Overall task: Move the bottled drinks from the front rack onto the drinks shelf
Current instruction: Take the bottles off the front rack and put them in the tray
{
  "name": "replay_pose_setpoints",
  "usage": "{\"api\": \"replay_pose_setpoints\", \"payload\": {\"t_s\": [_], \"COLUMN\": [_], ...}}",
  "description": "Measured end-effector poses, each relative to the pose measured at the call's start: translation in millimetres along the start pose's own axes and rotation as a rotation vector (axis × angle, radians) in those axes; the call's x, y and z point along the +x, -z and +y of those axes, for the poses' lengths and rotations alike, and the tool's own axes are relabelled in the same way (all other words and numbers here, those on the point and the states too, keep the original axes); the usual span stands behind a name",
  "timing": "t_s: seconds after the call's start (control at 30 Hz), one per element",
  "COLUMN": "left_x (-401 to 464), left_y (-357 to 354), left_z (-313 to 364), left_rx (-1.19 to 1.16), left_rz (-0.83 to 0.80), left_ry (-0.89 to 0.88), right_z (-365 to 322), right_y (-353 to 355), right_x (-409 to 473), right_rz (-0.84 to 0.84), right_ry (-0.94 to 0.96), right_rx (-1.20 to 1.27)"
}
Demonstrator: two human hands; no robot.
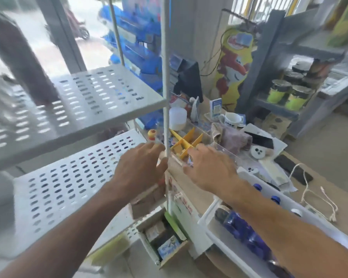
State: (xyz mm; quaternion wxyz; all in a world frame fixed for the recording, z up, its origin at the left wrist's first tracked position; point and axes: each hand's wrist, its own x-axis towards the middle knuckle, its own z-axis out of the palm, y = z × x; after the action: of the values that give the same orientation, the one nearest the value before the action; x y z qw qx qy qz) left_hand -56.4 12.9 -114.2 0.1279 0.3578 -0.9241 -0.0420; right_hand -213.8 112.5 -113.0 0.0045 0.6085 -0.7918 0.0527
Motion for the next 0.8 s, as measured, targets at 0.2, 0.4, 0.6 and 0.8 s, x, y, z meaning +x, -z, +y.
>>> {"api": "replay_pose_setpoints", "payload": {"t_s": [0.2, 0.4, 0.6, 0.8], "left_x": [-21.5, -44.3, -58.5, -51.7], "left_y": [55.4, 88.7, 106.8, 109.5], "left_z": [-61.2, -118.8, -166.9, -195.8], "left_rx": [0.014, 0.047, 0.057, 0.035], "left_rz": [0.171, 0.334, 0.428, 0.409], "left_ry": [0.169, 0.293, 0.393, 0.449], "right_z": [-72.5, -143.7, -207.0, -253.8], "right_y": [38.3, 53.9, 55.3, 54.9], "right_x": [57.0, 96.5, 143.7, 212.0], "right_rz": [0.106, 0.251, 0.320, 0.238], "right_ry": [0.196, 0.344, 0.445, 0.347], "right_rx": [0.090, 0.211, 0.431, 0.630]}}
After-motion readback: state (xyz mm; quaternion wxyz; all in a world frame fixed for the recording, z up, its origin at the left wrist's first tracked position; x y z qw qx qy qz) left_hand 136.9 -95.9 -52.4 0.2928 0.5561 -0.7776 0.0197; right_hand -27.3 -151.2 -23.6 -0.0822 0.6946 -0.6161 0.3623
